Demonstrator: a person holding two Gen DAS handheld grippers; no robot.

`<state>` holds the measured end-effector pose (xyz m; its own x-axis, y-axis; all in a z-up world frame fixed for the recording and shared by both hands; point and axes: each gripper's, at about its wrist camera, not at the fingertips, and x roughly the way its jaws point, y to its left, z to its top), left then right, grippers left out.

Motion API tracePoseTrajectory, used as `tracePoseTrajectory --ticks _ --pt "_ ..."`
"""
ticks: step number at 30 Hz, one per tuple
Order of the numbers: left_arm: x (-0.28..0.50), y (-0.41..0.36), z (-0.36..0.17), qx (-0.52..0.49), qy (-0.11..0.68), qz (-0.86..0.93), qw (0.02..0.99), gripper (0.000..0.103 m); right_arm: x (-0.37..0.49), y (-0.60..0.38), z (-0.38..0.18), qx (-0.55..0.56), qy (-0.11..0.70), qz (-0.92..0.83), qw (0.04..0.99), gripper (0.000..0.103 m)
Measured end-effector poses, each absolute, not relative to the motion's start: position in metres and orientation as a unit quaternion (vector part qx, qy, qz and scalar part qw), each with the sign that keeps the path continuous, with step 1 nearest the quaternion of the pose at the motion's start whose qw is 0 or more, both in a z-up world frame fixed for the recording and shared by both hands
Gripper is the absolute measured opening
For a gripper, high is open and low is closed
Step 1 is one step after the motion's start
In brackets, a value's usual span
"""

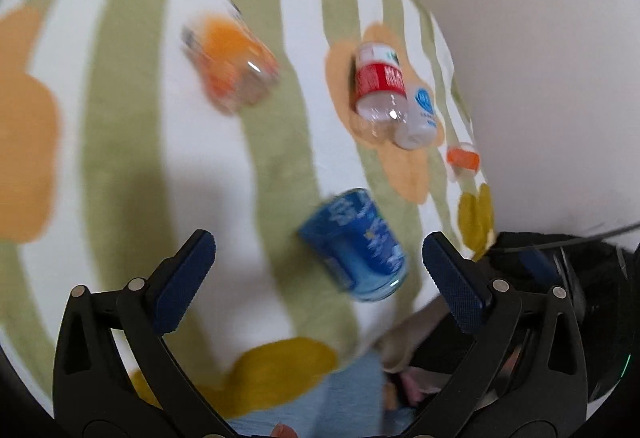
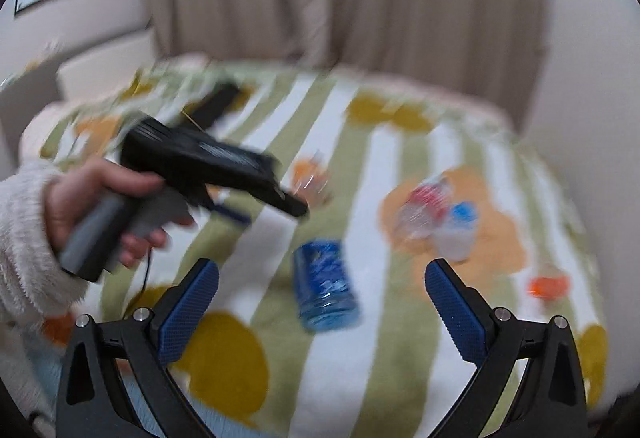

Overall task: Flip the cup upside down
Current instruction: 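Lift the blue cup with the right tool and rotate it, then turn the blue cup rim-down and lower it onto the blanket with the right tool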

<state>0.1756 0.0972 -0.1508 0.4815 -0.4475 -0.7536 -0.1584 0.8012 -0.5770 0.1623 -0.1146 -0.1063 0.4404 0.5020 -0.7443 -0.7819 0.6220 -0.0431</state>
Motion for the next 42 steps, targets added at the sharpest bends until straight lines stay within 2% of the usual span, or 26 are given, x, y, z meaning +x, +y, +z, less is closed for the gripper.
tracePoseTrajectory --ticks 3,4,5,8,12,14,17,20,25,28,34,39,40,41,42 --pt "0.143 0.112 -0.138 -0.265 0.465 -0.066 0.842 0.102 0.194 -0.083 -0.138 -0.246 0.425 0.388 0.78 0.103" --pt "0.132 0.117 -0.134 -0.252 0.449 -0.059 0.855 0.102 0.203 -0.072 -0.15 -0.261 0.447 0.386 0.764 0.1" --pt "0.126 0.12 -0.132 -0.246 0.441 -0.057 0.861 0.103 0.21 -0.064 -0.159 -0.271 0.465 0.386 0.749 0.09" --pt "0.104 0.135 -0.124 -0.232 0.41 -0.058 0.88 0.103 0.226 -0.048 -0.181 -0.285 0.512 0.383 0.714 0.077" --pt "0.095 0.147 -0.122 -0.224 0.39 -0.072 0.89 0.103 0.235 -0.036 -0.204 -0.329 0.542 0.369 0.679 0.07" --pt "0.094 0.151 -0.121 -0.215 0.385 -0.074 0.894 0.103 0.235 -0.033 -0.209 -0.348 0.546 0.361 0.671 0.055" --pt "0.091 0.154 -0.119 -0.214 0.379 -0.08 0.897 0.103 0.235 -0.03 -0.209 -0.37 0.542 0.361 0.663 0.055" --pt "0.09 0.157 -0.116 -0.211 0.371 -0.088 0.9 0.103 0.225 -0.023 -0.204 -0.447 0.511 0.363 0.638 0.055" --pt "0.086 0.162 -0.107 -0.199 0.355 -0.083 0.91 0.103 0.17 -0.02 -0.196 -0.655 0.351 0.413 0.527 0.055" --pt "0.085 0.165 -0.104 -0.201 0.351 -0.085 0.91 0.103 0.147 -0.022 -0.202 -0.719 0.277 0.436 0.465 0.055" --pt "0.085 0.172 -0.104 -0.194 0.355 -0.064 0.912 0.103 0.127 -0.04 -0.23 -0.78 0.163 0.468 0.381 0.055" --pt "0.091 0.176 -0.109 -0.198 0.361 -0.058 0.91 0.103 0.128 -0.059 -0.241 -0.79 0.124 0.455 0.393 0.056" --pt "0.093 0.176 -0.109 -0.199 0.362 -0.061 0.909 0.103 0.128 -0.056 -0.242 -0.786 0.131 0.449 0.404 0.064" --pt "0.094 0.175 -0.109 -0.199 0.362 -0.063 0.908 0.102 0.131 -0.052 -0.24 -0.779 0.142 0.447 0.416 0.08" --pt "0.095 0.174 -0.108 -0.198 0.362 -0.066 0.908 0.102 0.132 -0.051 -0.233 -0.765 0.161 0.447 0.434 0.086"
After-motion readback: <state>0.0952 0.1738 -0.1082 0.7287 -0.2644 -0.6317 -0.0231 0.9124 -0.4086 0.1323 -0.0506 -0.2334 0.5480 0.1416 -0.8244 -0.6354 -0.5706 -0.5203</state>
